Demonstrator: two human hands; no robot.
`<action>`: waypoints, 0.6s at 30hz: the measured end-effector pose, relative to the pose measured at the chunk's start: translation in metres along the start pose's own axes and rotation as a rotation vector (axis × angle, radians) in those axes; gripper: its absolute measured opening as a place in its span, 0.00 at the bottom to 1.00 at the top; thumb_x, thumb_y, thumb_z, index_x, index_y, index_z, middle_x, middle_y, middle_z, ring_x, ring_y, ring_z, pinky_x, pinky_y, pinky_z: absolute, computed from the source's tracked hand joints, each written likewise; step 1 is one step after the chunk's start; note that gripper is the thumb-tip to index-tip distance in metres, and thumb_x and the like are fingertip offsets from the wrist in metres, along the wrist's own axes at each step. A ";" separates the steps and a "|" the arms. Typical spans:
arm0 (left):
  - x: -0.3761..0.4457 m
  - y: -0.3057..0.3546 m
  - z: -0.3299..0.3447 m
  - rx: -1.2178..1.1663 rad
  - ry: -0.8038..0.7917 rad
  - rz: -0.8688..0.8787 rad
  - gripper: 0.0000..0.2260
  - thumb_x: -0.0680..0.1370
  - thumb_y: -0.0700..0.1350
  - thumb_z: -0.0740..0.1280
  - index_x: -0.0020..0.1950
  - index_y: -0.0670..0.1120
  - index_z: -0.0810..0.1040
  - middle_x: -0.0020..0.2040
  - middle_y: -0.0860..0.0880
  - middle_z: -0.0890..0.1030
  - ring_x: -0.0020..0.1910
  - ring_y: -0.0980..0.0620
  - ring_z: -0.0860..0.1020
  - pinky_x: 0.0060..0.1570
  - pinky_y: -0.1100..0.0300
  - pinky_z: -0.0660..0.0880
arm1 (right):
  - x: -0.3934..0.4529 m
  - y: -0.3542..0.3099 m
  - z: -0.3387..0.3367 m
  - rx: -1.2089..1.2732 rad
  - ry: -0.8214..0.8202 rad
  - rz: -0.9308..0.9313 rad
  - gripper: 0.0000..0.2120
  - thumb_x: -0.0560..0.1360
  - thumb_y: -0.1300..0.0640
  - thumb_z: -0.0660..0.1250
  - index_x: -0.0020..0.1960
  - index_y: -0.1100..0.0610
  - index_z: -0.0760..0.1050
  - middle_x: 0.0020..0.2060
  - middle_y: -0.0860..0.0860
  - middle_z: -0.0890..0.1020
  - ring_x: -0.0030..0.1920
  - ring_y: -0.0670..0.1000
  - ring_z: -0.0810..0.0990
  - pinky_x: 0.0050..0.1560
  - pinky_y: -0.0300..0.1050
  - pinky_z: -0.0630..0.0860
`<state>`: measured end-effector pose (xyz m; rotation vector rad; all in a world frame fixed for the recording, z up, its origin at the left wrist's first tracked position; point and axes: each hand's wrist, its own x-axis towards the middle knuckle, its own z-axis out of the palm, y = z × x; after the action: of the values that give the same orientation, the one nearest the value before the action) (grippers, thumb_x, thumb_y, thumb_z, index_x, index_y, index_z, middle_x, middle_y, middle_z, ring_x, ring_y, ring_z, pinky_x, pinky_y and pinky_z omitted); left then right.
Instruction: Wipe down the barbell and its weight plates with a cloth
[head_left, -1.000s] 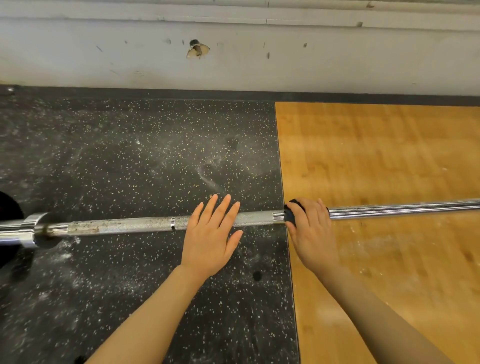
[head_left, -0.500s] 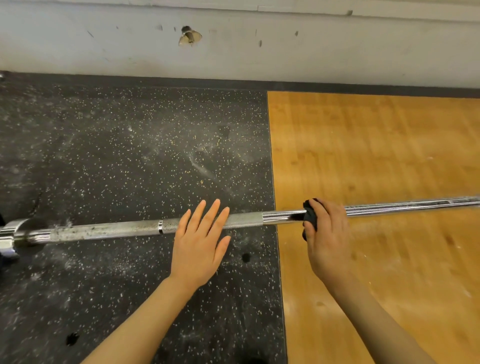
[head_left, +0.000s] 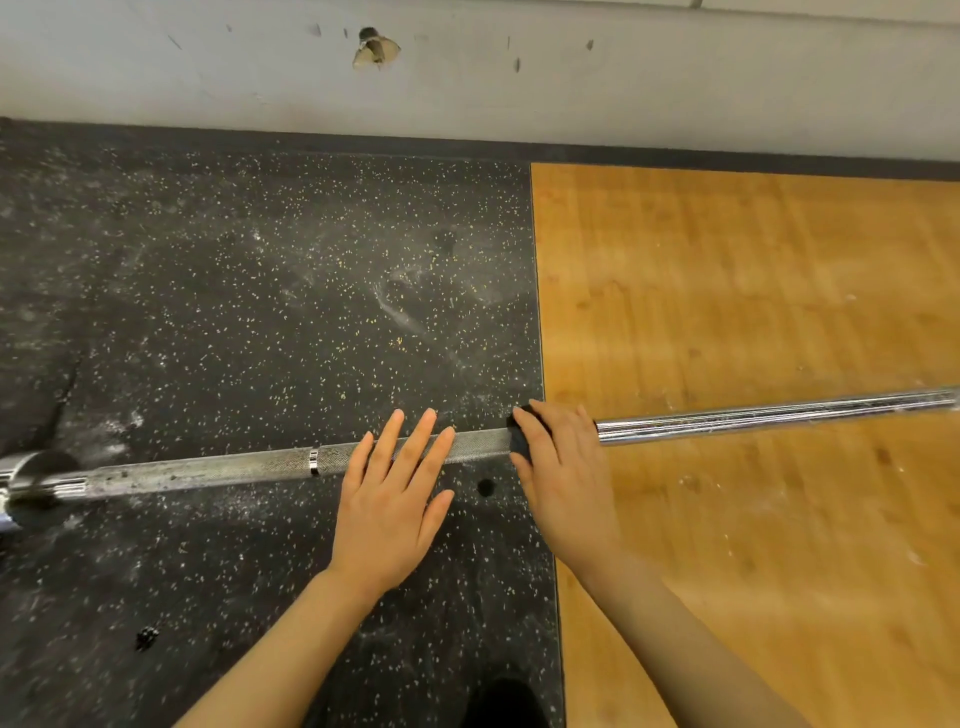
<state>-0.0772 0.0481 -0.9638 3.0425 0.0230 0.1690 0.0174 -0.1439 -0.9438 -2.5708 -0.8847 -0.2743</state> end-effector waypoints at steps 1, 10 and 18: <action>0.001 -0.001 -0.001 0.000 -0.001 0.000 0.25 0.82 0.56 0.50 0.79 0.50 0.58 0.79 0.49 0.57 0.78 0.44 0.53 0.75 0.45 0.51 | 0.000 0.000 0.003 -0.018 -0.003 -0.016 0.19 0.77 0.57 0.66 0.66 0.61 0.73 0.62 0.57 0.76 0.65 0.56 0.72 0.73 0.57 0.60; 0.007 -0.002 -0.004 0.004 -0.038 -0.009 0.25 0.82 0.56 0.50 0.78 0.49 0.61 0.78 0.48 0.59 0.78 0.44 0.55 0.74 0.46 0.52 | -0.008 0.055 -0.012 -0.122 -0.008 0.135 0.18 0.80 0.56 0.62 0.68 0.61 0.71 0.65 0.58 0.73 0.67 0.60 0.70 0.76 0.57 0.53; 0.005 0.002 -0.003 -0.011 -0.035 -0.025 0.25 0.83 0.57 0.46 0.78 0.49 0.60 0.78 0.48 0.58 0.78 0.44 0.54 0.75 0.46 0.50 | 0.003 0.032 -0.008 -0.032 0.012 0.177 0.18 0.81 0.54 0.54 0.64 0.61 0.74 0.61 0.56 0.75 0.64 0.58 0.71 0.75 0.57 0.55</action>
<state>-0.0725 0.0466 -0.9600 3.0320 0.0571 0.1132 0.0396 -0.1684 -0.9461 -2.6524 -0.6484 -0.2538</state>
